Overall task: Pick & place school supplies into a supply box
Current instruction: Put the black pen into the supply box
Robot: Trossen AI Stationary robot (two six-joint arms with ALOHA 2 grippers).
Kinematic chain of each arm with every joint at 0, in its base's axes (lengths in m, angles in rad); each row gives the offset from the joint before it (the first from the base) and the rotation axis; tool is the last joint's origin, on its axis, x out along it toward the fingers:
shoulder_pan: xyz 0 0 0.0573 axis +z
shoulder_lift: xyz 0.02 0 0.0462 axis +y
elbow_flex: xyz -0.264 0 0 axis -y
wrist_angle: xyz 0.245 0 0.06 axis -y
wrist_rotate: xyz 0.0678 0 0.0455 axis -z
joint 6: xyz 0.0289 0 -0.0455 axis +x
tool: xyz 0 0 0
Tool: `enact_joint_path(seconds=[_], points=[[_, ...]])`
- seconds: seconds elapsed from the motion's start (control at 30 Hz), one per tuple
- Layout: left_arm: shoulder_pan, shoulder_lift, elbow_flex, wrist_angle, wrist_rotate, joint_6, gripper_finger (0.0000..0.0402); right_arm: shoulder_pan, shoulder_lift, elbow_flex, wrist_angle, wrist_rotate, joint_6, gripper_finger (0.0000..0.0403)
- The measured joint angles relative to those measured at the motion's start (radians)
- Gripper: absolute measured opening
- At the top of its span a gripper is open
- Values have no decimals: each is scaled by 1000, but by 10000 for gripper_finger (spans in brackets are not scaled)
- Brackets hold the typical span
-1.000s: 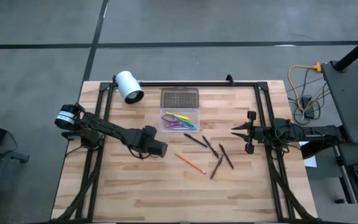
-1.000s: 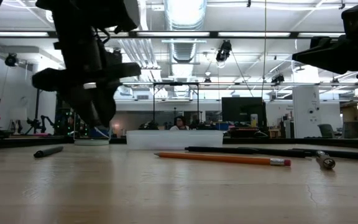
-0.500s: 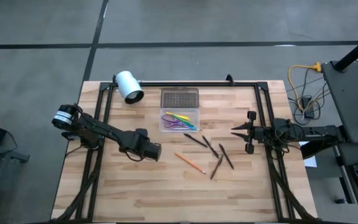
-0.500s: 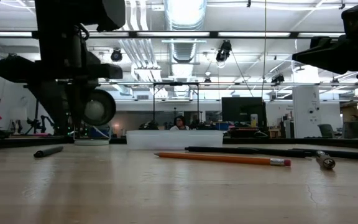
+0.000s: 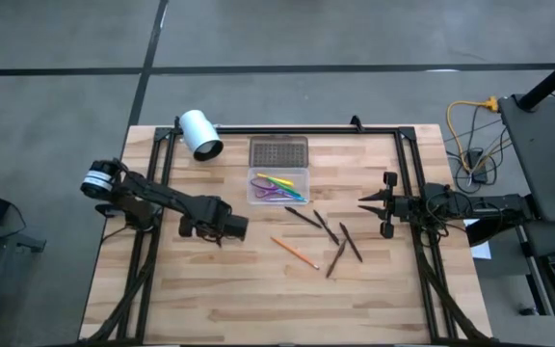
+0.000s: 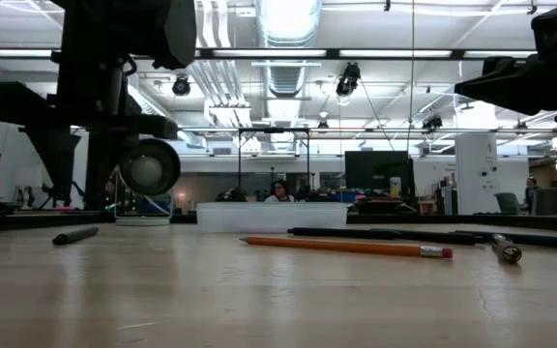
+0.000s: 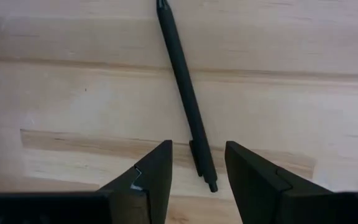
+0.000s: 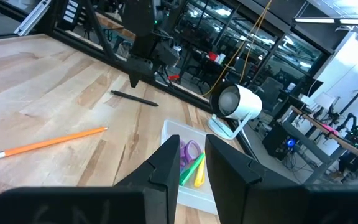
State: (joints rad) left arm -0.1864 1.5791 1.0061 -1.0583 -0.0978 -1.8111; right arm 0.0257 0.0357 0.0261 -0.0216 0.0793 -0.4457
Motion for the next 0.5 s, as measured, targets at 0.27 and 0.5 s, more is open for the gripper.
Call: enact_joint_path(seconds=[0.27, 0.5], points=[[67, -6, -59, 45, 70, 61, 132, 0, 0, 0, 0, 0, 0, 68], [115, -29, -171, 238, 72, 98, 132, 0, 0, 0, 0, 0, 0, 68]])
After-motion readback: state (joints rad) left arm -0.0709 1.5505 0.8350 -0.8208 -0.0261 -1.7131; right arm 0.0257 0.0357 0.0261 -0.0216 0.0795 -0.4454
